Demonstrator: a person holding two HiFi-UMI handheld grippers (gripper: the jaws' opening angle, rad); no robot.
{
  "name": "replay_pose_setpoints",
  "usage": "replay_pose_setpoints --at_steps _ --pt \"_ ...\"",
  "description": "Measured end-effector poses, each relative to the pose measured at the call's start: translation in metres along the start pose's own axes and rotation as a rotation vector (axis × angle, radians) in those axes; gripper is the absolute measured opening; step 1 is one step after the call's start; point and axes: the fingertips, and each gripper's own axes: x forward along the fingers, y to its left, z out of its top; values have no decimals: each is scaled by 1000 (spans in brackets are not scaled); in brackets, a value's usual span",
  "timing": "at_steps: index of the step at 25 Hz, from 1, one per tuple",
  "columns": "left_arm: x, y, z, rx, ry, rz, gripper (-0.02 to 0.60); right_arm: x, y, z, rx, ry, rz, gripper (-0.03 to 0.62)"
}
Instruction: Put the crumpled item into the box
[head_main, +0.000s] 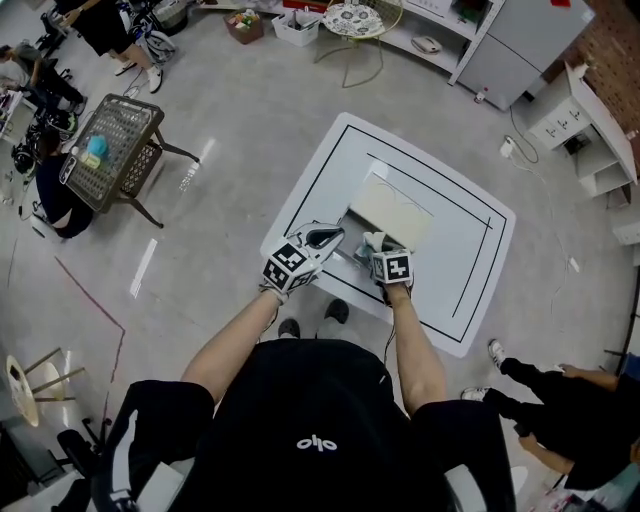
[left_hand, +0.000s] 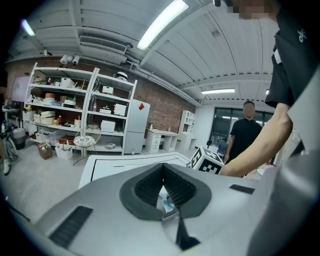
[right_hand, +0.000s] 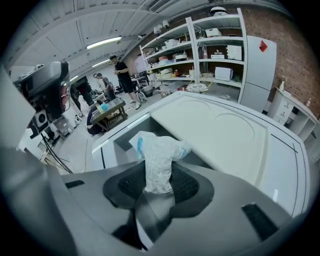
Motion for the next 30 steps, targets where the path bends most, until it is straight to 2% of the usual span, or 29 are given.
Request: replay_pose_setpoints --at_steps 3,15,30 --pt "0 2 -2 -8 0 7 0 10 3 -3 10 5 25 140" --pt "-10 5 -1 -7 -9 21 -1 7 5 -4 54 19 2 207" --pt "-42 -13 3 32 -40 -24 -1 -64 35 26 48 -199 -69 204"
